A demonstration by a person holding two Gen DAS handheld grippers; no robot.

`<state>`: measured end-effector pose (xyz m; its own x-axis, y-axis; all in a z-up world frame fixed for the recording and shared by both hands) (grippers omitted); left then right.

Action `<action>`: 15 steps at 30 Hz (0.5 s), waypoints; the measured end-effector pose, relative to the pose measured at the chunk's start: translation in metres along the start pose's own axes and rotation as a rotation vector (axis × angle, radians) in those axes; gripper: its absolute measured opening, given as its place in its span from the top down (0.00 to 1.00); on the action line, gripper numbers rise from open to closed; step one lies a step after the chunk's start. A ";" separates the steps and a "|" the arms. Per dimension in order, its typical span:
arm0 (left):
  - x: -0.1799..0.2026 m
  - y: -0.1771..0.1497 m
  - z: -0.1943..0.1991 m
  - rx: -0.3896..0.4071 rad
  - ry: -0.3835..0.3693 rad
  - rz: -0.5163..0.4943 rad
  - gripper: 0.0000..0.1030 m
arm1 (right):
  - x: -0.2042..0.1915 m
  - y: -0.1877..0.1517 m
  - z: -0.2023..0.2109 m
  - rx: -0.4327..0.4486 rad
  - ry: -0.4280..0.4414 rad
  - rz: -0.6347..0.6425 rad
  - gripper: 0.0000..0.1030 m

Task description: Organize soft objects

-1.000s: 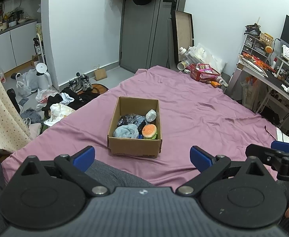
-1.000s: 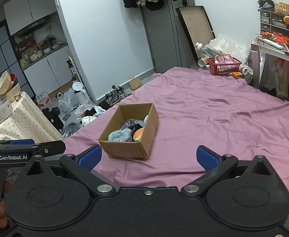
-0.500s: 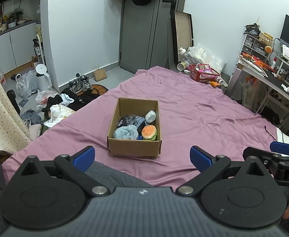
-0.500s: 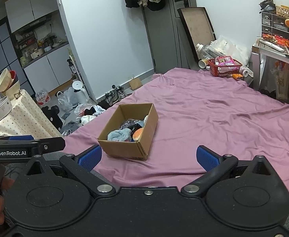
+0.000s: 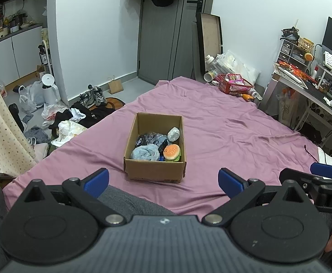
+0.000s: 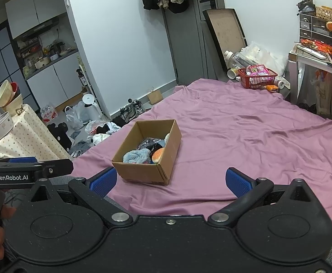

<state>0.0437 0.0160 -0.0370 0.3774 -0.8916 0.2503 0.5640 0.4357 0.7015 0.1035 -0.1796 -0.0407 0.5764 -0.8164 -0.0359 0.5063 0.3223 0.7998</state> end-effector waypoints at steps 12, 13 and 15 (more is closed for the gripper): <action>0.000 0.000 0.000 -0.003 -0.002 -0.001 0.01 | -0.001 0.001 0.001 0.003 0.010 0.009 0.00; -0.001 0.001 0.000 -0.004 0.001 -0.001 0.01 | -0.001 0.001 0.001 0.004 0.009 0.010 0.00; -0.003 0.000 0.000 -0.004 0.001 0.000 0.01 | -0.001 0.001 0.001 0.005 0.015 0.011 0.00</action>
<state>0.0430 0.0184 -0.0376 0.3779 -0.8915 0.2499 0.5669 0.4362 0.6988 0.1029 -0.1790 -0.0391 0.5915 -0.8055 -0.0356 0.4962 0.3289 0.8035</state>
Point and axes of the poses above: each gripper's, at about its wrist camera, not at the fingertips, and z roughly against the way its jaws point, x to its right, y to its top, the point moved 9 cm from there along -z, roughly the way its jaws point, and after that the axes turned 12 degrees about z, right-handed, at the moved point
